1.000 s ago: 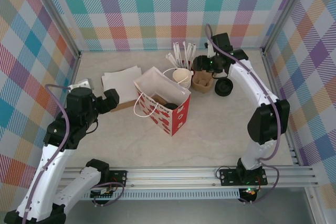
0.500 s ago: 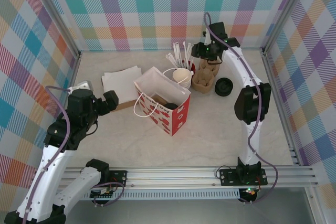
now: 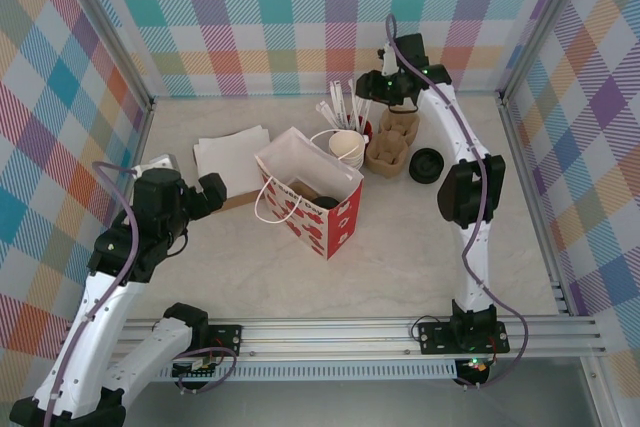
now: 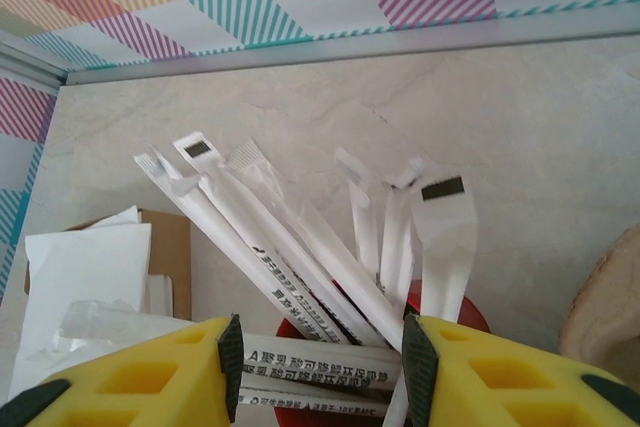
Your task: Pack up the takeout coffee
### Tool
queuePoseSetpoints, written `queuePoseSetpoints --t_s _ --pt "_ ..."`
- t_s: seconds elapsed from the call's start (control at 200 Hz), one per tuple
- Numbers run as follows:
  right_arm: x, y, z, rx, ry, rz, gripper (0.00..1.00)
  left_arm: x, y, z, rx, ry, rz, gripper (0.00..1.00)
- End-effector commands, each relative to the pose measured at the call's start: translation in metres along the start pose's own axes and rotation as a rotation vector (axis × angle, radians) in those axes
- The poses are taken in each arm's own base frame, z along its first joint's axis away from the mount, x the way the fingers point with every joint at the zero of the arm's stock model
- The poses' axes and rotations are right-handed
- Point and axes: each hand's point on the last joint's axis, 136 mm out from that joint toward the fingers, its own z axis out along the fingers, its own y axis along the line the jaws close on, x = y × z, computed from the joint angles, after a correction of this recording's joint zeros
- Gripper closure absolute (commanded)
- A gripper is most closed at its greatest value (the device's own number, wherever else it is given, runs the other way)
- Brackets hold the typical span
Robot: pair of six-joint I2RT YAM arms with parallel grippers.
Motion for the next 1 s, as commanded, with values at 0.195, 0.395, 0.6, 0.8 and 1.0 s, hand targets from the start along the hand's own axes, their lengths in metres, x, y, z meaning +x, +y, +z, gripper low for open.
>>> queuePoseSetpoints --t_s 0.195,0.395,0.6,0.8,1.0 --pt "-0.011 0.025 0.009 -0.046 -0.027 -0.090 0.56 0.001 0.006 0.006 -0.034 0.003 0.005 0.00" --pt "-0.016 0.026 0.017 -0.041 -0.041 -0.095 0.57 0.001 0.005 0.007 -0.033 0.005 0.010 0.00" --pt "-0.018 0.026 0.029 -0.042 -0.047 -0.099 0.58 0.001 0.005 0.008 -0.036 0.007 0.013 0.00" --pt "-0.012 0.017 0.044 0.014 -0.043 -0.115 0.58 0.001 0.004 0.009 -0.035 0.009 0.016 0.00" --pt "-0.007 0.014 0.057 0.059 -0.040 -0.153 0.57 0.001 0.005 0.010 -0.040 0.013 0.021 0.00"
